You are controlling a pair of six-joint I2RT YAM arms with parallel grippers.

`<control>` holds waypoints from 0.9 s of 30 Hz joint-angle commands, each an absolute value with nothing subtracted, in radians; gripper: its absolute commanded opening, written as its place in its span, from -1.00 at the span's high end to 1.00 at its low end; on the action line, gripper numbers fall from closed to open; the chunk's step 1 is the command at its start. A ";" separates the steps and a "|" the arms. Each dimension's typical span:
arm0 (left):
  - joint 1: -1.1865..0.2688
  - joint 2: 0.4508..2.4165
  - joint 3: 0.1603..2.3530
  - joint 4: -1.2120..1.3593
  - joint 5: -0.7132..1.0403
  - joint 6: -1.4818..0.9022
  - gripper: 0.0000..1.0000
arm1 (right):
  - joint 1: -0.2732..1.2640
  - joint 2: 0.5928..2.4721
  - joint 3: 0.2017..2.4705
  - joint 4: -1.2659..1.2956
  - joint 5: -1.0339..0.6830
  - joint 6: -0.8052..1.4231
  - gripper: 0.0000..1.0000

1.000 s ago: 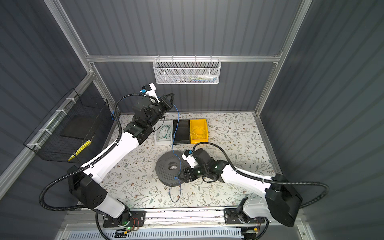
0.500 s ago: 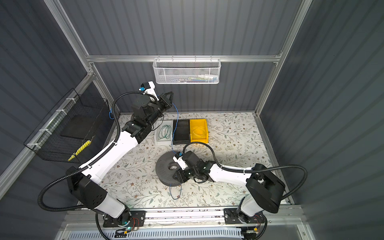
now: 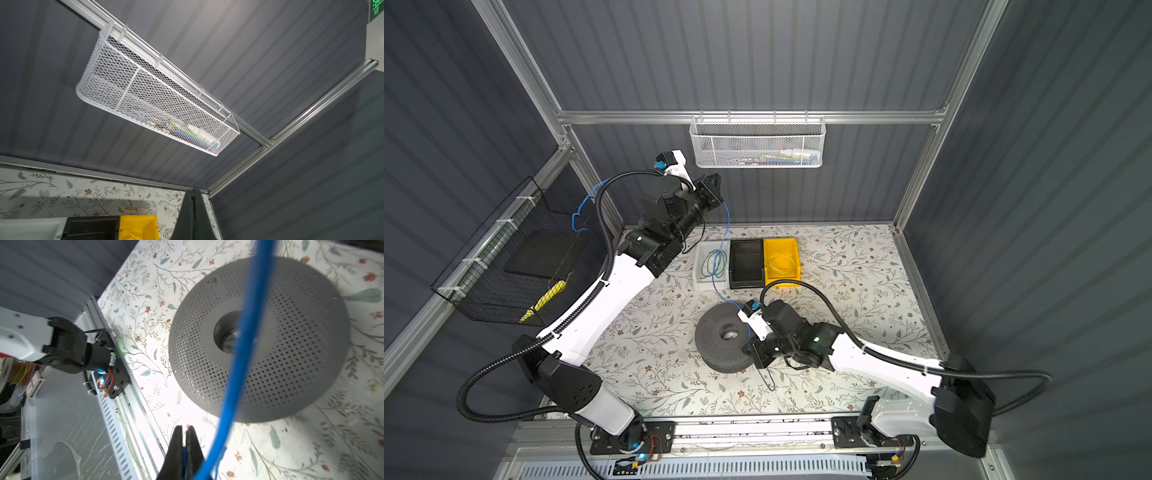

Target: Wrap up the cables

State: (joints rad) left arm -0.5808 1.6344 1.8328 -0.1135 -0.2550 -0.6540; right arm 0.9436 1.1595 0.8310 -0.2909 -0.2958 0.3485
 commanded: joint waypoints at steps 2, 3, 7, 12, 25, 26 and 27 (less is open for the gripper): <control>-0.571 1.677 1.888 -0.325 -0.371 -0.552 1.00 | 0.817 0.955 0.933 -0.535 -0.401 0.256 1.00; -0.568 1.672 1.874 -0.335 -0.391 -0.546 1.00 | 0.758 0.905 0.959 -0.584 -0.440 0.237 1.00; -0.545 1.626 1.780 -0.323 -0.446 -0.551 1.00 | 0.540 0.792 1.100 -0.764 -0.557 0.163 1.00; -0.498 1.582 1.699 -0.293 -0.431 -0.603 1.00 | 0.469 0.814 1.229 -0.964 -0.386 0.103 1.00; -0.410 1.495 1.696 -0.336 -0.403 -0.662 1.00 | 0.374 0.891 1.166 -1.037 0.473 0.110 1.00; -0.408 1.493 1.697 -0.342 -0.408 -0.663 1.00 | 0.362 0.891 1.162 -1.029 0.482 0.104 1.00; -0.405 1.491 1.698 -0.350 -0.417 -0.664 1.00 | 0.349 0.892 1.159 -1.022 0.494 0.100 1.00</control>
